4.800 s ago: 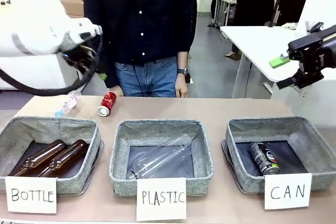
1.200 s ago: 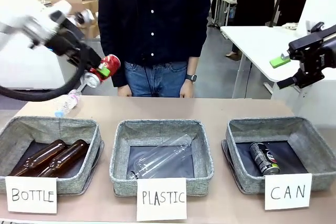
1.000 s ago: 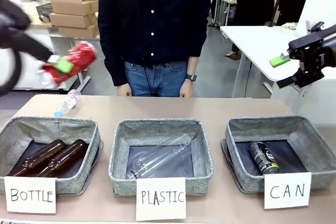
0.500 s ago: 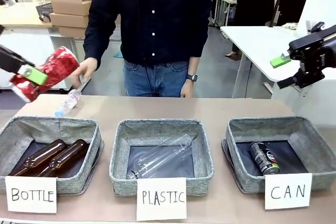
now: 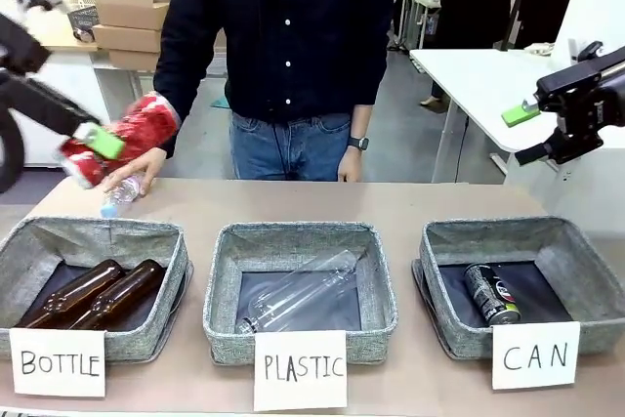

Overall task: Sort the can waste into the basket.
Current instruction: Pick up the can waste from the table and place it in the right Fabric basket.

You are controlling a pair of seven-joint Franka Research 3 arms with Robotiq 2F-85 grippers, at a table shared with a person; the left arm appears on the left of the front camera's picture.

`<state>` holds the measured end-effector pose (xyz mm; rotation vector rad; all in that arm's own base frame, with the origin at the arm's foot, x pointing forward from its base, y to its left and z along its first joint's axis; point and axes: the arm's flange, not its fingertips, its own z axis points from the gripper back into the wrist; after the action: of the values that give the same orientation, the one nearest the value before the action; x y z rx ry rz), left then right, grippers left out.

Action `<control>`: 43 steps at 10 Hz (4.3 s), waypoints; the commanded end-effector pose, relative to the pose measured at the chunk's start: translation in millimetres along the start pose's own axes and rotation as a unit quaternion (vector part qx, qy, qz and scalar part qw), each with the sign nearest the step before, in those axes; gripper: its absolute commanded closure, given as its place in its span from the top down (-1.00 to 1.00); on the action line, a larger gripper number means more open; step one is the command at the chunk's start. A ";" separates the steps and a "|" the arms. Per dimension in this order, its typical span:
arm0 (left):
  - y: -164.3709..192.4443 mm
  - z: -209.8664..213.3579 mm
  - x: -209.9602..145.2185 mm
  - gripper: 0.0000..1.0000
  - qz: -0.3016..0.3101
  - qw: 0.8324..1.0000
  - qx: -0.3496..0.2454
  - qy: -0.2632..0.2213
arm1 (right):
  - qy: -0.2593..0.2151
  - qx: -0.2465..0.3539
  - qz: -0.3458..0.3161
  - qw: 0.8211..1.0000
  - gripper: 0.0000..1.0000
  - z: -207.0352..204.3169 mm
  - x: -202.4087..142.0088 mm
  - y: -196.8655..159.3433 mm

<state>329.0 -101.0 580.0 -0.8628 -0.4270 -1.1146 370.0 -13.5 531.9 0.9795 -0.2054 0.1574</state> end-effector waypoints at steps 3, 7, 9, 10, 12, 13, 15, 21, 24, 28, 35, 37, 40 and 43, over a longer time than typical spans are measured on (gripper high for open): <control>25.3 -161.0 182.6 -0.07 -0.137 0.984 -0.067 0.090 | -0.010 -0.126 -0.043 0.991 1.00 38.6 -16.9 -1.6; -2.7 -334.1 273.8 -0.07 -0.262 0.953 -0.065 0.139 | -0.141 -0.246 -0.158 0.946 1.00 170.1 -120.3 -52.9; -9.3 -410.0 282.0 -0.07 -0.301 0.941 -0.059 0.142 | -0.111 -0.248 -0.113 0.956 1.00 172.2 -107.1 -41.8; -12.4 -437.7 278.0 -0.07 -0.300 0.940 -0.046 0.157 | -0.111 -0.248 -0.113 0.956 1.00 172.2 -107.1 -41.8; -10.9 -465.5 268.9 -0.07 -0.302 0.939 -0.004 0.162 | -0.111 -0.248 -0.113 0.956 1.00 172.2 -107.1 -41.8; -6.0 -472.3 263.3 -0.07 -0.295 0.942 -0.003 0.160 | -0.111 -0.248 -0.113 0.956 1.00 172.2 -107.1 -41.8; -0.9 -480.6 252.2 -0.07 -0.284 0.947 -0.003 0.152 | -0.111 -0.248 -0.113 0.956 1.00 172.2 -107.1 -41.8; -25.1 -491.1 221.4 1.00 -0.308 0.935 0.008 0.178 | -0.111 -0.248 -0.113 0.956 1.00 172.2 -107.1 -41.8; -28.6 -465.0 215.8 1.00 -0.307 0.937 0.024 0.163 | -0.111 -0.248 -0.113 0.956 1.00 172.2 -107.1 -41.8; -26.0 -359.4 187.5 1.00 -0.180 0.960 -0.055 0.210 | -0.094 -0.257 -0.101 0.957 1.00 159.0 -101.3 -32.5; 20.5 -94.5 5.7 1.00 0.112 0.982 -0.104 -0.114 | 0.021 -0.002 -0.054 0.998 1.00 -38.9 -28.7 52.4; 42.6 -45.6 -55.3 1.00 0.201 0.925 -0.187 -0.263 | 0.056 0.178 -0.152 0.971 1.00 -44.1 -14.7 64.9; 62.0 -4.8 -112.4 1.00 0.147 0.874 -0.230 -0.403 | -0.002 0.232 -0.232 0.945 1.00 3.8 -9.4 51.7; 53.3 -15.7 -92.7 1.00 0.191 0.912 -0.217 -0.292 | 0.059 0.209 -0.135 0.967 1.00 -38.4 -15.8 65.5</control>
<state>343.2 -42.7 480.3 -1.6519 -0.5108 -0.5509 345.0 47.9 560.3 1.4172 0.1019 -0.0347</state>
